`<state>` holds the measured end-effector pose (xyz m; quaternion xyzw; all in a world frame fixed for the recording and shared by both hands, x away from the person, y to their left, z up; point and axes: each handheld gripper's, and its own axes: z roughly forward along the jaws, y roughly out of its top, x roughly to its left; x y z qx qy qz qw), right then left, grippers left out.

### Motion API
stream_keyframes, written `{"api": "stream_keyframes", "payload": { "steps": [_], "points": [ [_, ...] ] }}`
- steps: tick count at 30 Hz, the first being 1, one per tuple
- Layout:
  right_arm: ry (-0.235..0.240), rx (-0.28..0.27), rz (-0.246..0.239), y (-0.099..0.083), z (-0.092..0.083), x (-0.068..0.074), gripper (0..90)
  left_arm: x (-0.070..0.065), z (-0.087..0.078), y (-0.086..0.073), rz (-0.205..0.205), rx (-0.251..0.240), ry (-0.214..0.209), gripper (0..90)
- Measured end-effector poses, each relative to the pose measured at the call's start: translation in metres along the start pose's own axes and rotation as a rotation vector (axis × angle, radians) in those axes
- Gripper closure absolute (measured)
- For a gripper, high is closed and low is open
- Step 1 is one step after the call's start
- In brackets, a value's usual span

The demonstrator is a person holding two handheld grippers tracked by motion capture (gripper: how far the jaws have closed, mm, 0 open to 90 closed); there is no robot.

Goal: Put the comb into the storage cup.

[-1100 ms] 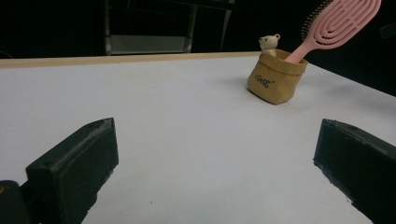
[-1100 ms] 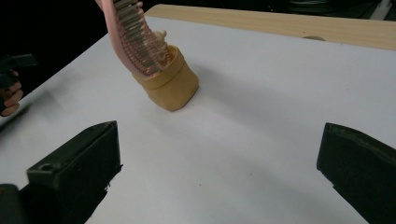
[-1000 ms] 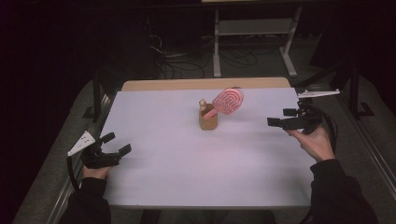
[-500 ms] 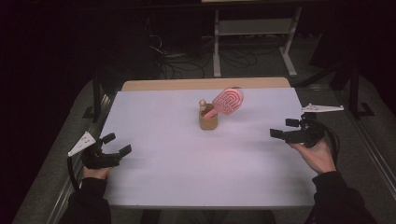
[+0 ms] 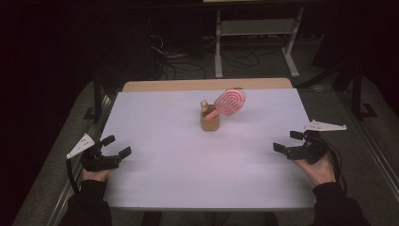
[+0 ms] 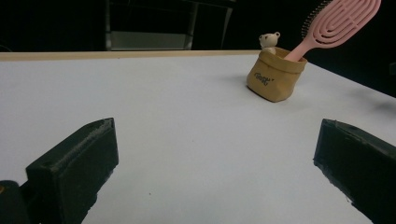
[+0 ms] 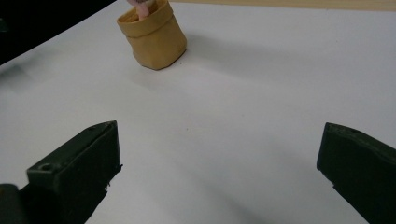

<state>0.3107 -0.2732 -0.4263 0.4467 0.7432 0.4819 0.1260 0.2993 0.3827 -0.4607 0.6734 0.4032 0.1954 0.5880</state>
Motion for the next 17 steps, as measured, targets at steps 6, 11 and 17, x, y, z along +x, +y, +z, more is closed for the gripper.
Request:
{"api": "stream_keyframes", "payload": {
  "steps": [6, 11, 17],
  "points": [
    [-0.014, -0.021, -0.024, -0.016, 0.0, 0.003, 0.0, 0.002, -0.003, 0.0, -0.01, -0.006, 0.004, 0.0],
    [-0.023, -0.046, -0.032, -0.021, -0.001, 0.003, 0.0, 0.001, -0.002, 0.0, 0.0, 0.002, -0.004, 0.0],
    [-0.032, 0.0, -0.048, -0.028, 0.002, 0.004, 0.0, 0.001, 0.0, 0.001, 0.0, 0.018, -0.016, 0.0]
  ]
}}
